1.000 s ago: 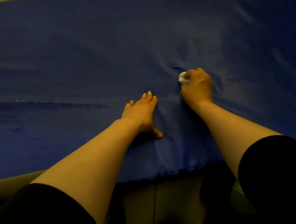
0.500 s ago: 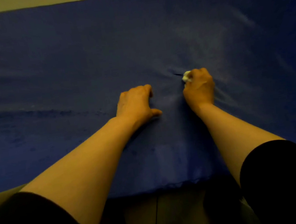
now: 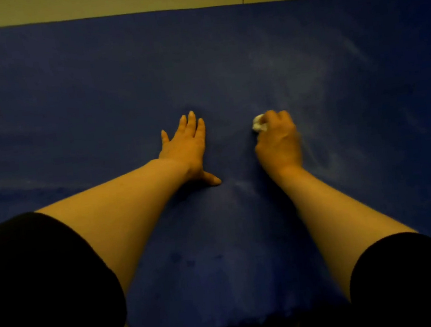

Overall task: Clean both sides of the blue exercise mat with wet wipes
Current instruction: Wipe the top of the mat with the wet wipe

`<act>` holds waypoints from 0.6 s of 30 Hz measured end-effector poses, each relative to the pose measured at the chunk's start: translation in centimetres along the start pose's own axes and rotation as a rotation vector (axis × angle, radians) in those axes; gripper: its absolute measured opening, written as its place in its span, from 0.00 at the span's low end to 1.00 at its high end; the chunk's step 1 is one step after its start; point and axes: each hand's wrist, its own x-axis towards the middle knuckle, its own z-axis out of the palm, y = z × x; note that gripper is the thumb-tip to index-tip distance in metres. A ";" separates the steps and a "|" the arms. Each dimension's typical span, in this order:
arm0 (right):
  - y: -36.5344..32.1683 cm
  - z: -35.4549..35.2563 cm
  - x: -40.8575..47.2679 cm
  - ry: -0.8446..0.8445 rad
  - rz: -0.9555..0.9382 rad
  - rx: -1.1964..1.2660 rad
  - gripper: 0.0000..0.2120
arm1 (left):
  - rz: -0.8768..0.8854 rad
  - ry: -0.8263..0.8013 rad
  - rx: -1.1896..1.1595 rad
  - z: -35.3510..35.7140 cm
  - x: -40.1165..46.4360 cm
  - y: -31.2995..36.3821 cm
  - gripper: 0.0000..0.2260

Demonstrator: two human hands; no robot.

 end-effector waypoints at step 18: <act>1.0 0.8 2.5 0.137 0.067 0.040 0.08 | 0.003 0.026 -0.034 0.2 -0.1 -0.1 0.60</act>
